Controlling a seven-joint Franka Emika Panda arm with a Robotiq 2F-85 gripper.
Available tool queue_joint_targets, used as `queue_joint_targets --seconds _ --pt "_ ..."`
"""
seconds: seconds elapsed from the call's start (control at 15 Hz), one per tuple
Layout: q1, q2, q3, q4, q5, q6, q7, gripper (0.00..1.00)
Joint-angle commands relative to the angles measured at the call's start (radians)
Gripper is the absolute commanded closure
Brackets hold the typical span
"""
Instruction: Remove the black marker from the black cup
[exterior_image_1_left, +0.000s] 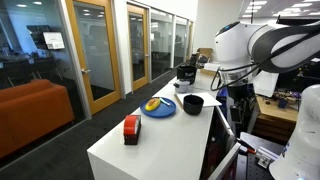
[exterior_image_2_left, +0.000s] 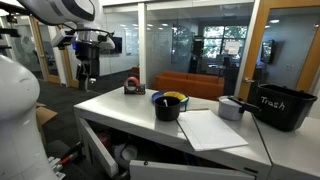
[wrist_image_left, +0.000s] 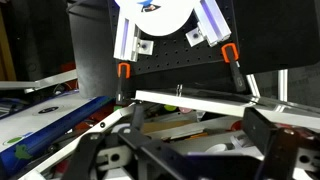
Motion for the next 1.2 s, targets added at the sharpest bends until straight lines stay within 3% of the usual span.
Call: queue_joint_targets --seconds 0.0,0.87,1.13 --pt "0.011 0.002 -0.011 0.001 -0.006 -0.002 0.006 0.0" --pt "0.011 0.003 -0.008 0.001 -0.01 0.007 0.007 0.0" --pt "-0.025 0.06 -0.039 0.049 -0.099 0.043 -0.043 0.0"
